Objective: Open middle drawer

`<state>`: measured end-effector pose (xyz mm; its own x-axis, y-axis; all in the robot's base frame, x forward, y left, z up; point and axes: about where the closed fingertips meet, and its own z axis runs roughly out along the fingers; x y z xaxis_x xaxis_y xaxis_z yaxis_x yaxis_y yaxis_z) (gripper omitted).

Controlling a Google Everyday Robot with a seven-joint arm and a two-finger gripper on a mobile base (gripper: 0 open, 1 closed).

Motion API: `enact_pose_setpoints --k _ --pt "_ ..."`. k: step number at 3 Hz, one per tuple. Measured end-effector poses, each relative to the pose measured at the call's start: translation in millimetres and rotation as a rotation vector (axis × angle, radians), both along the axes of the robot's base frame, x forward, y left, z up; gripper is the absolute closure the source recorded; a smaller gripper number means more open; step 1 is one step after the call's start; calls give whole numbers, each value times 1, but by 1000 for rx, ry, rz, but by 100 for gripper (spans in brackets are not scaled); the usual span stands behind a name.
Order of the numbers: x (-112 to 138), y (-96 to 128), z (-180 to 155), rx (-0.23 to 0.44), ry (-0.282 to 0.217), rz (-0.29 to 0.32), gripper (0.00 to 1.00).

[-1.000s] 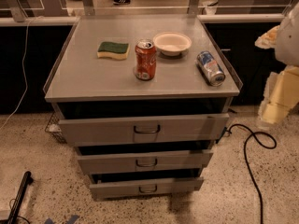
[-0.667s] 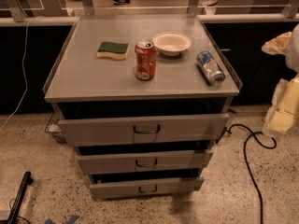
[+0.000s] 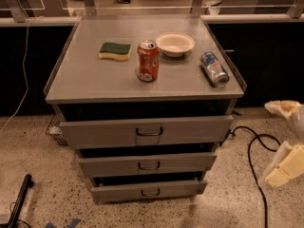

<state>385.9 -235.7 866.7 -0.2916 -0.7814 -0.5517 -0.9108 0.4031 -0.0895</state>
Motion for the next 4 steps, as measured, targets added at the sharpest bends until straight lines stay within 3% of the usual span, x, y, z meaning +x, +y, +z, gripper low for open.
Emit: enact_pose_setpoints --k 1,2,4 --pt "-9 -2 -35 95 14 -7 0" --pt "5 5 -74 97 11 6 0" --pt "6 16 -90 86 -5 11 0"
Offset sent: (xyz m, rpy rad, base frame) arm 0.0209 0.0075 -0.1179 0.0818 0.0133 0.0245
